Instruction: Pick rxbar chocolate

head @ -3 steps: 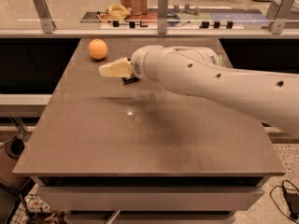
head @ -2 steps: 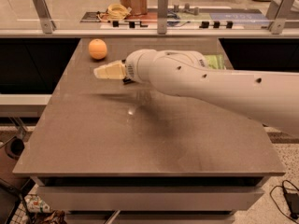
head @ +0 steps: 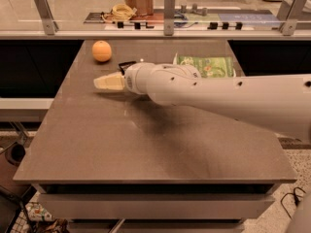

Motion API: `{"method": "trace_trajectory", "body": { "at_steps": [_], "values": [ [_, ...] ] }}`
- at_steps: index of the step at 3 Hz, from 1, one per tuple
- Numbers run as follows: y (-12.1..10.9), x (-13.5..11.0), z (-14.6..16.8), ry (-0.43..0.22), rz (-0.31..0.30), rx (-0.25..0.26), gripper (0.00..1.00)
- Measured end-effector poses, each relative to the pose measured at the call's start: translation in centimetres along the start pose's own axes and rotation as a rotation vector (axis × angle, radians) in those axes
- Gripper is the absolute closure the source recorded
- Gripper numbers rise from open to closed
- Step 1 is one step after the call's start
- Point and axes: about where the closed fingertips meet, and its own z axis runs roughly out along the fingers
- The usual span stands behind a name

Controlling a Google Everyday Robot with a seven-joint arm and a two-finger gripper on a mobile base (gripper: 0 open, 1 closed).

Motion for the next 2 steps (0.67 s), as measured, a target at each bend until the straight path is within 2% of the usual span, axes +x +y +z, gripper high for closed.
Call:
{"method": "trace_trajectory", "body": {
  "at_steps": [2],
  "values": [
    [-0.31,0.7,0.52,0.007,0.024,0.006,0.0]
  ]
}}
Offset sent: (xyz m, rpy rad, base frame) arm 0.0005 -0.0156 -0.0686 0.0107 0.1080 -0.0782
